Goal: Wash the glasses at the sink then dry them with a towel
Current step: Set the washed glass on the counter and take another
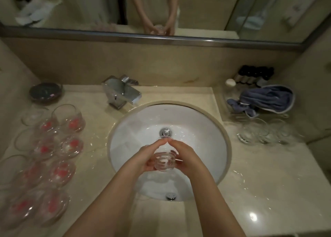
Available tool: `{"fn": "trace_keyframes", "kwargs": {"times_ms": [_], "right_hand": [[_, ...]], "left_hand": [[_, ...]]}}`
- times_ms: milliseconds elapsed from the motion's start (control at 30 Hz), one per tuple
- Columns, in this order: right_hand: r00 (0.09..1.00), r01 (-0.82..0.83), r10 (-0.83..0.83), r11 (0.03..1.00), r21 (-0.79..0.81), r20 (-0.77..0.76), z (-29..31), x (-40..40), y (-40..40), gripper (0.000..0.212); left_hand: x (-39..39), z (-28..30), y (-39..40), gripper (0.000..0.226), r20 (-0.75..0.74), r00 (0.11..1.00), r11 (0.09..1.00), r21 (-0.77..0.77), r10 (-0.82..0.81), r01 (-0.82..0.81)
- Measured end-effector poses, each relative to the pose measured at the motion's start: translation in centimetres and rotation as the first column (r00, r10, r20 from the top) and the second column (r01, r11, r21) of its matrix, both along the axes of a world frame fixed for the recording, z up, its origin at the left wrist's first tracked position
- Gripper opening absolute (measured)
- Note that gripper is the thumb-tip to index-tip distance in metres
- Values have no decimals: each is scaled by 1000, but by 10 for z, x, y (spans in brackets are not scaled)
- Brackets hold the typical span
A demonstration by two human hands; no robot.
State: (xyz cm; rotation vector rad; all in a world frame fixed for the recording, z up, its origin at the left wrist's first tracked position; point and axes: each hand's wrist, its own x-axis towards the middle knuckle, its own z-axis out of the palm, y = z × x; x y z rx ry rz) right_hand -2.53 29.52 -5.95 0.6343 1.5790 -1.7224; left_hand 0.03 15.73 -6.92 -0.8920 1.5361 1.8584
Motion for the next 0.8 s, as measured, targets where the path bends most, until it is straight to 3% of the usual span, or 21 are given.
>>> {"fn": "trace_keyframes", "kwargs": {"times_ms": [133, 267, 400, 533, 800], "right_hand": [[975, 159, -179, 976, -150, -132, 14, 22, 27, 30], [931, 205, -245, 964, -167, -271, 31, 38, 55, 42], [891, 272, -311, 949, -159, -331, 46, 52, 94, 59], [852, 322, -338, 940, -109, -401, 49, 67, 139, 51], [792, 360, -253, 928, 91, -555, 46, 74, 269, 70]], "left_hand": [[-6, 12, 9, 54, -188, 968, 986, -50, -167, 160], [-14, 31, 21, 81, -326, 880, 938, -137, -347, 319], [-20, 51, 57, 82, -394, 781, 873, -163, -484, 459], [-27, 57, 99, 79, -419, 687, 797, -187, -594, 575], [-50, 59, 230, 79, -465, 436, 617, -374, -770, 692]]}}
